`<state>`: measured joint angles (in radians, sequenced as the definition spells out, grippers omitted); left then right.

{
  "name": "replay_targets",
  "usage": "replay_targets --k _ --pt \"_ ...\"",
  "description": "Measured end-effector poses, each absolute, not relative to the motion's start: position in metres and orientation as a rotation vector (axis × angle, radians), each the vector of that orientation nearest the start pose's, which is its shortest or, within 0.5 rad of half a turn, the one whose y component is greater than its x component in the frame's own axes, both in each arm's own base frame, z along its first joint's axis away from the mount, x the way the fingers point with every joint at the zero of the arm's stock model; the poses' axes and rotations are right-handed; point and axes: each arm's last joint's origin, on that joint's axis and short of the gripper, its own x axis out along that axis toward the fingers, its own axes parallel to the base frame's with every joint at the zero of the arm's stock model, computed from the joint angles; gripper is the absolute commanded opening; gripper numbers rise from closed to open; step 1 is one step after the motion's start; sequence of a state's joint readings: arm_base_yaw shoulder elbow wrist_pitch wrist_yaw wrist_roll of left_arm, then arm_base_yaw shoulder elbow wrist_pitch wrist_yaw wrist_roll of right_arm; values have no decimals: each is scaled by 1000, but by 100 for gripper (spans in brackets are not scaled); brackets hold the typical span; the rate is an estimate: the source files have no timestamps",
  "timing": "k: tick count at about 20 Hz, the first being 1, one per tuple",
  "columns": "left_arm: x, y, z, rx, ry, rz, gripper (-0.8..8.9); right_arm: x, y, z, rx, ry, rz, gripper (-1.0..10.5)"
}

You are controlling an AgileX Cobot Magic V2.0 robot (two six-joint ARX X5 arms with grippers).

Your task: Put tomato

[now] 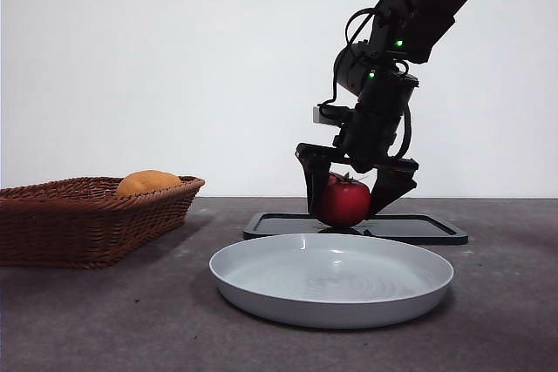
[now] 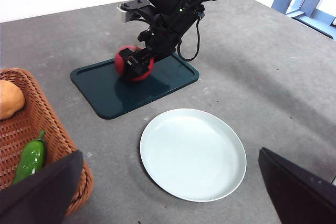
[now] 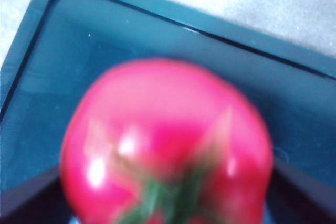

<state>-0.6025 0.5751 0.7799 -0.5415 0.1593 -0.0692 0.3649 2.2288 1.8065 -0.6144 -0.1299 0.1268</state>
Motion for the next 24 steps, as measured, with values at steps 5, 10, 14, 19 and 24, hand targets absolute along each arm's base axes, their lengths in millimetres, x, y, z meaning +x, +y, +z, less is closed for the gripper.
replay_targets --k 5,10,14,19,24 --pt "94 -70 324 11 362 -742 720 449 175 265 -26 1059 392 685" --pt "94 -70 324 11 362 -742 720 405 158 353 -50 1106 373 684" --pt "94 -70 324 10 362 -742 720 355 138 424 -91 924 278 684" --pt "94 -70 324 11 362 -742 720 307 121 447 -91 892 273 684" --pt "94 -70 324 11 362 -742 720 253 101 428 -161 960 195 684"
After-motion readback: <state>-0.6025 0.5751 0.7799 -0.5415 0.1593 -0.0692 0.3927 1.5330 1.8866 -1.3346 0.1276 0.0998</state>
